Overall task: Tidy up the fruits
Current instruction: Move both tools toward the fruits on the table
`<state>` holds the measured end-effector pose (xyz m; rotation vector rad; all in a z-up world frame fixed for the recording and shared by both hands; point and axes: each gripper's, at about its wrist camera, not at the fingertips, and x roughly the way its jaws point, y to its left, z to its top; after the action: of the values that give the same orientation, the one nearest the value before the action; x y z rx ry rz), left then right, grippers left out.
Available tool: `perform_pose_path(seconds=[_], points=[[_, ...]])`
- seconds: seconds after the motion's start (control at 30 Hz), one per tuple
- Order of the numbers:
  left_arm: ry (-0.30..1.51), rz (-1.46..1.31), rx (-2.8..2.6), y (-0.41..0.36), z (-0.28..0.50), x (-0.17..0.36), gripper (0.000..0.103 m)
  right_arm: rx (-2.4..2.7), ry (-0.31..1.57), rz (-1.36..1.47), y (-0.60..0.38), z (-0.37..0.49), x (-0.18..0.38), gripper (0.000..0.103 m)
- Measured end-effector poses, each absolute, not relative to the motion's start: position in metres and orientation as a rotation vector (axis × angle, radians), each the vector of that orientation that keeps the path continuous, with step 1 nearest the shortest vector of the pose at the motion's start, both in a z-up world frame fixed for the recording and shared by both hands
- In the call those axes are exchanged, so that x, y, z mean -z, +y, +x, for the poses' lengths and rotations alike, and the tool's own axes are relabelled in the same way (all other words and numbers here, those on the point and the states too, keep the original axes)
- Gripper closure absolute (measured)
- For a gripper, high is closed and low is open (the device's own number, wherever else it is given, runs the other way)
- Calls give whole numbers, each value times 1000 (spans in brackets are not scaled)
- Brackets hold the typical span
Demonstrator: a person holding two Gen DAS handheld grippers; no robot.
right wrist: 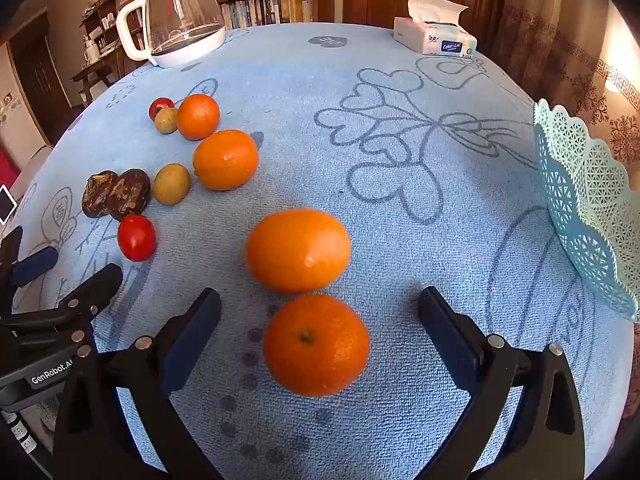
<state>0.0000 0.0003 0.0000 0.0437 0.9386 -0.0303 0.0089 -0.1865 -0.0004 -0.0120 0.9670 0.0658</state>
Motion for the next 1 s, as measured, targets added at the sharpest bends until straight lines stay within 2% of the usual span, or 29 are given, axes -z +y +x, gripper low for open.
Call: perform_pose_path(seconds=[1.0], points=[[927,44,20,-1,-1,-3,5,-146,945,43,-196,8,-1,2]])
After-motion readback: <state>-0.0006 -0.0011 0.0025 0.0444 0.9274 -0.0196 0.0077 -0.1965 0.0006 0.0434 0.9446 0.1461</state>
